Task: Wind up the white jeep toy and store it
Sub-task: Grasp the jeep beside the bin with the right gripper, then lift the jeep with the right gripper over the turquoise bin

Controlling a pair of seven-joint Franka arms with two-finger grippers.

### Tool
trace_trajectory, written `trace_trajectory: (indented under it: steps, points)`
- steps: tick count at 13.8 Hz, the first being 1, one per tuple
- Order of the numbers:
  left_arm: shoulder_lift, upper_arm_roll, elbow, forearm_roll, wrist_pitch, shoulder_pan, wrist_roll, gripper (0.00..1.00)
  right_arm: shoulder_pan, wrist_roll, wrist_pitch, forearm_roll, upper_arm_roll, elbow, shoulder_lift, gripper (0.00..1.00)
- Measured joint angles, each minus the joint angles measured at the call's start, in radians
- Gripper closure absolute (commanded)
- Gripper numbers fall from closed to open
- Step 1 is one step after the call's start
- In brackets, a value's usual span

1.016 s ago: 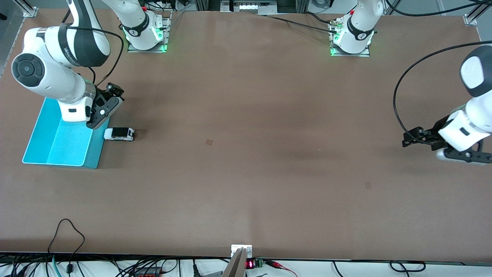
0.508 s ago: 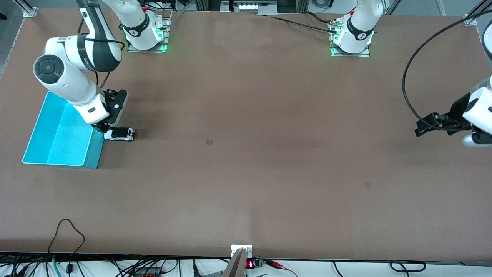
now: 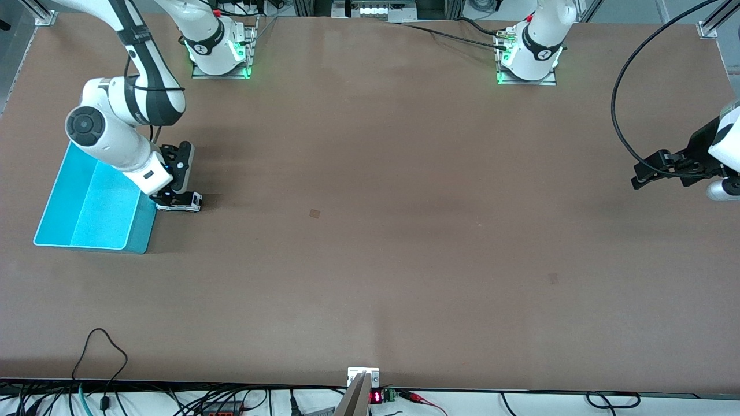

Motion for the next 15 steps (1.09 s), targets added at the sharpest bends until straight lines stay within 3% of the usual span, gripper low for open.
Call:
trace_trajectory:
  steps: [15]
  points:
    - [-0.078,-0.023,-0.09,0.0,-0.007,0.015,-0.009,0.0,-0.053,-0.064,0.204,-0.061,0.001,-0.002,0.137,0.0]
